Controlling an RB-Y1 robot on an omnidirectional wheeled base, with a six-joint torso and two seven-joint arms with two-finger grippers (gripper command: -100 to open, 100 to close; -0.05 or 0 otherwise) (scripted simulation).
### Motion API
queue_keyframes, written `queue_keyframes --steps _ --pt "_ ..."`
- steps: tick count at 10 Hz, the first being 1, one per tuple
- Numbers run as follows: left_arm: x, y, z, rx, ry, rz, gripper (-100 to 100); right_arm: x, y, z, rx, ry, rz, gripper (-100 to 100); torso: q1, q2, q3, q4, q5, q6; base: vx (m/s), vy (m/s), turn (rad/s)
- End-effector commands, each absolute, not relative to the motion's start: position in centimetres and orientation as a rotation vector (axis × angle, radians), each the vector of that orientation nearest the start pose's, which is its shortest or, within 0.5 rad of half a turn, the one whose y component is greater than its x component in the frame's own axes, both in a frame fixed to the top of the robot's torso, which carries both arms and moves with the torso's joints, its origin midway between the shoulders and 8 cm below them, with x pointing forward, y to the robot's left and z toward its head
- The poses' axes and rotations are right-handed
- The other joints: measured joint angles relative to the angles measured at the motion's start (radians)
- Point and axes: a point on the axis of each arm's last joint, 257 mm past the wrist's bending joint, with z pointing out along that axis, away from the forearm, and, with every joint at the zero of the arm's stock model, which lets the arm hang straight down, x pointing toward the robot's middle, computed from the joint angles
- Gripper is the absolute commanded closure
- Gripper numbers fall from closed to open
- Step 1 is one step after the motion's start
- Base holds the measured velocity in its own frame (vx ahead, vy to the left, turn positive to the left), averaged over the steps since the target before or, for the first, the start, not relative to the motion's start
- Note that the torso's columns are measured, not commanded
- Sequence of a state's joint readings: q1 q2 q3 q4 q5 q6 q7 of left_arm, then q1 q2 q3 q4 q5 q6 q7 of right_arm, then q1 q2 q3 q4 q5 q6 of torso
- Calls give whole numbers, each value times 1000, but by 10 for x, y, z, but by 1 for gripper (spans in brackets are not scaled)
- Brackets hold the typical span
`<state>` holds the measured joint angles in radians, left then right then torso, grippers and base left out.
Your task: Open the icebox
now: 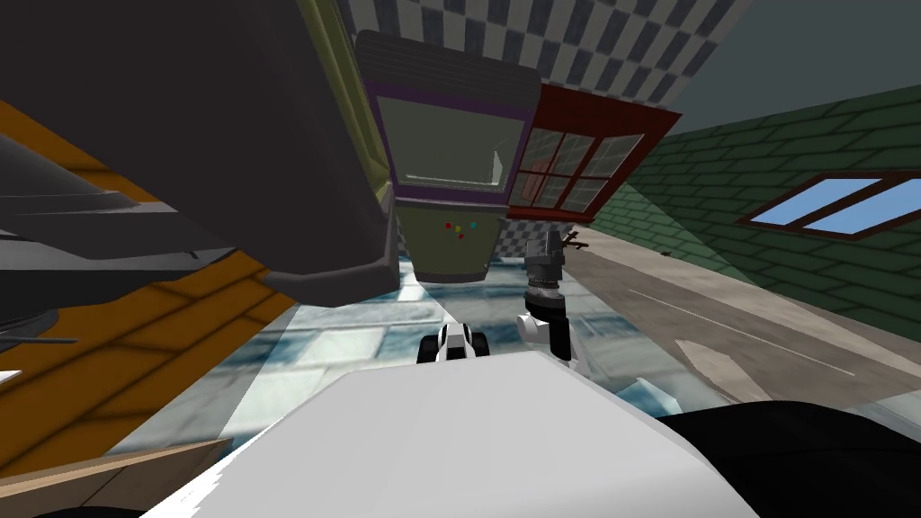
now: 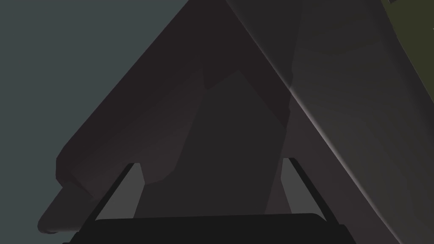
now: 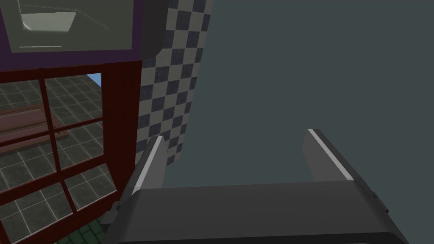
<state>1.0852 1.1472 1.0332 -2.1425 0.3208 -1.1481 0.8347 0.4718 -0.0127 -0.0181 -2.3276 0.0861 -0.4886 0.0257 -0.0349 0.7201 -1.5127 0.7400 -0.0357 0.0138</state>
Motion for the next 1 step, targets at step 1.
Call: queue_keyframes --steps 1 --pt "225 305 185 101 1378 -1679 -100 338 -268 52 534 632 1227 0 0 0 2 -1 2 0 3 -6 -16"
